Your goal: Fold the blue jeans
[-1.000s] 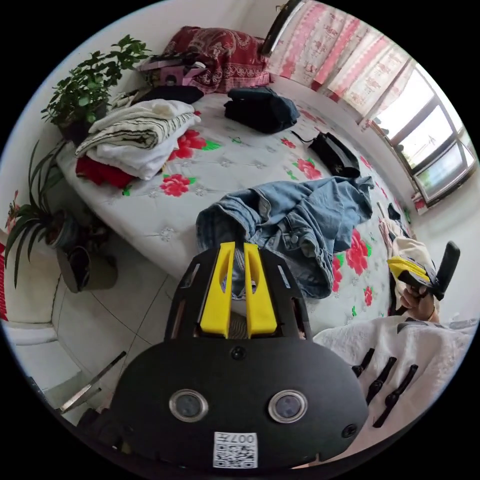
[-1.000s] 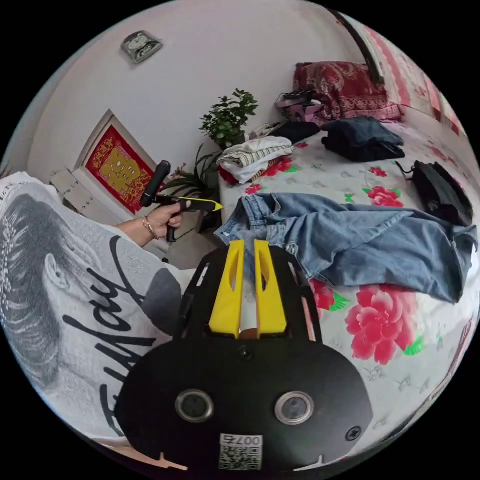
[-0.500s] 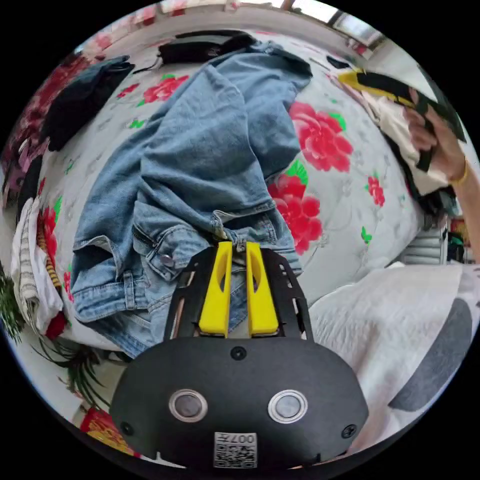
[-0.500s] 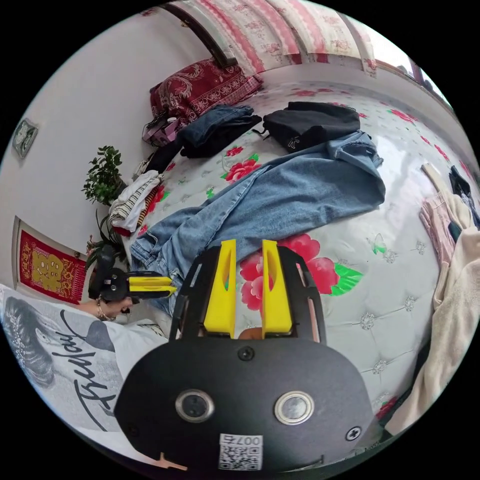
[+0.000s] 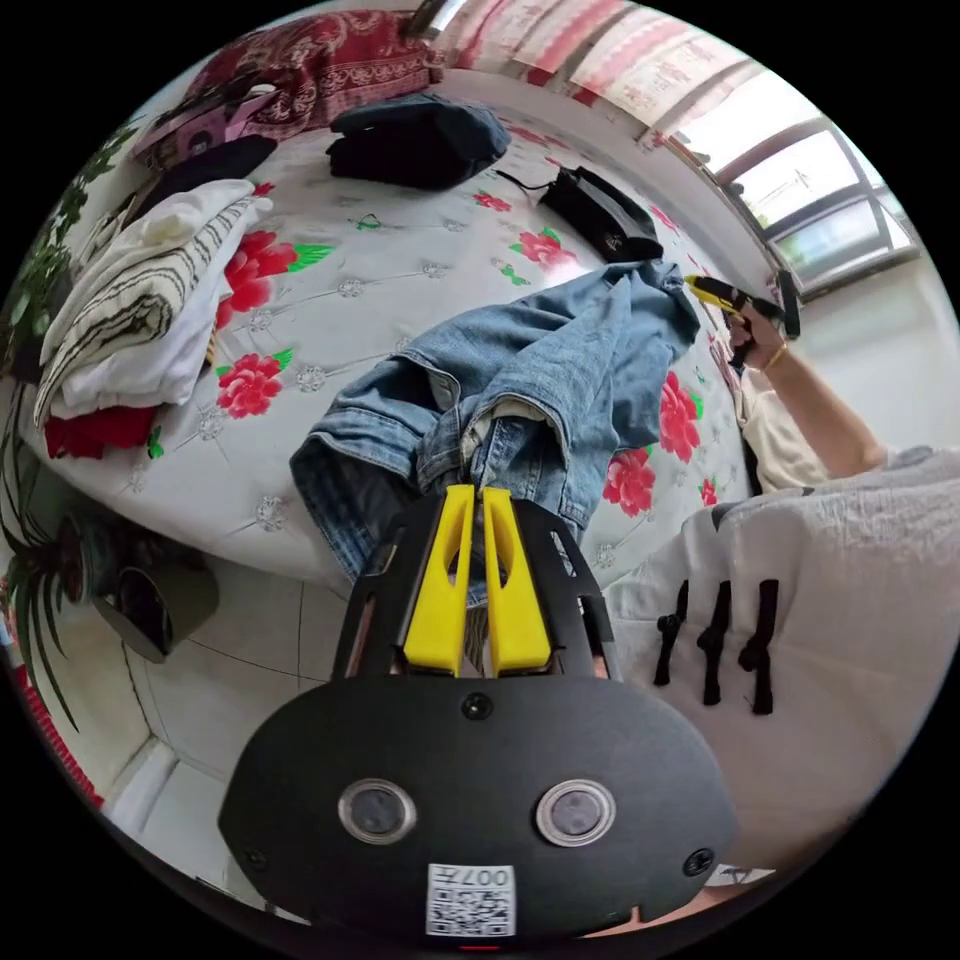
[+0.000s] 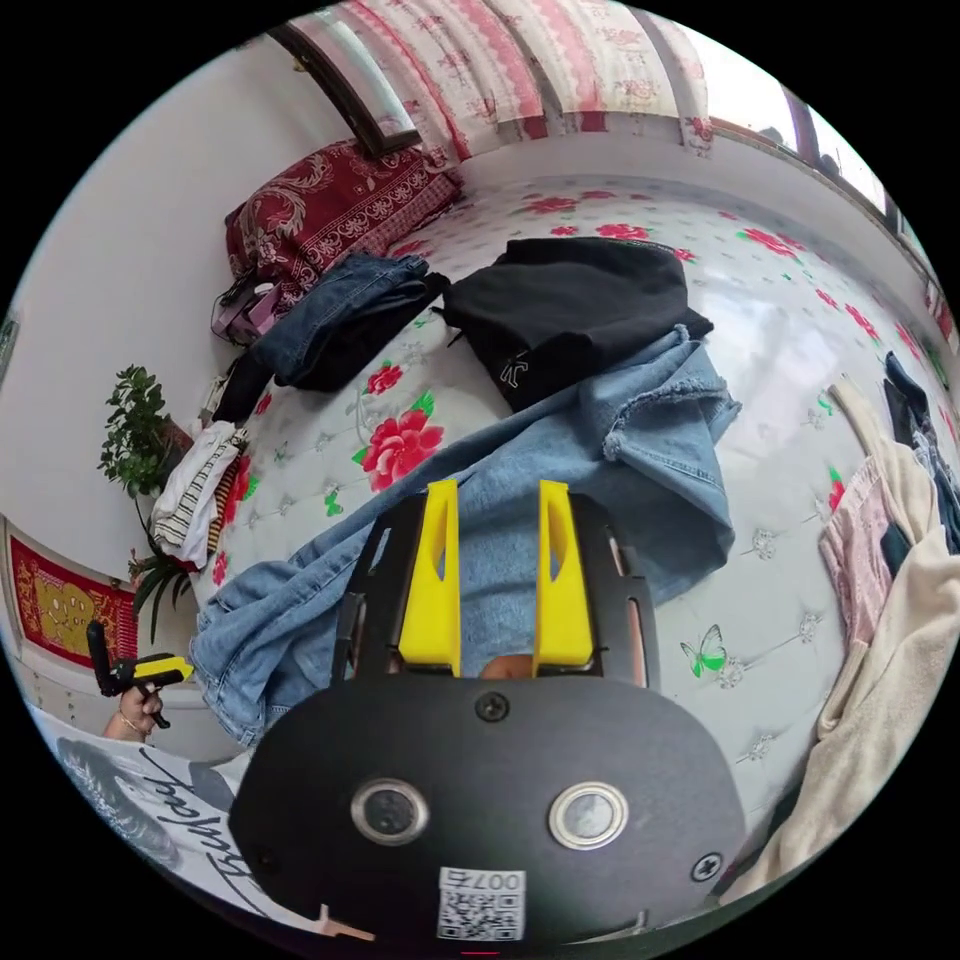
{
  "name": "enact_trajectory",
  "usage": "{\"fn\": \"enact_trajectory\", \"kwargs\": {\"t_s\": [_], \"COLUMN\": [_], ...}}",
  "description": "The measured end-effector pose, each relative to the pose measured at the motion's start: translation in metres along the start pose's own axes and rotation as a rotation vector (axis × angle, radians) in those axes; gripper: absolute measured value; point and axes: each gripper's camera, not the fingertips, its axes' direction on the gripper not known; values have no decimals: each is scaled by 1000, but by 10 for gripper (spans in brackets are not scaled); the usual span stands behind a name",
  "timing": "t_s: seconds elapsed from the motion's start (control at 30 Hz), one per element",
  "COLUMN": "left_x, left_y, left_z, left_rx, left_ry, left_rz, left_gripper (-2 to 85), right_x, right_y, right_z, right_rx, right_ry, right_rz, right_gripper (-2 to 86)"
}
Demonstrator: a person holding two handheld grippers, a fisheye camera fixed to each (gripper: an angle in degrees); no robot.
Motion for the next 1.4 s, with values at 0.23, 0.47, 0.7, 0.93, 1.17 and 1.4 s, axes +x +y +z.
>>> {"fn": "enact_trajectory", "kwargs": {"t_s": [0.23,0.47,0.7,0.93,1.17,1.4], "left_x": [-5,2,19,27,14,6], "left_y": [0,-3,-17,35,96,108], "left_z": [-18,-32,-77,-39,25,-3], "left_rx": [14,2,122,-204,-311,8], "left_ry": [70,52,-22,129,162,-1], "left_rz": [-33,4,163,381,237,94], "left_gripper": [-8,-8,-8,-7,-7,45], "right_x": [-19,4,65,117,102,25], "right_y": [-83,-92,47,297,324,238], "right_z": [117,74,-202,-234,-263,-228], "right_rx": [-330,-305,322,-32,-18,-38], "right_ry": [192,124,-83,7,110,107], "right_rz": [-35,-128,-41,369,271,-189], "right_gripper": [116,35,2,24,87,104]}}
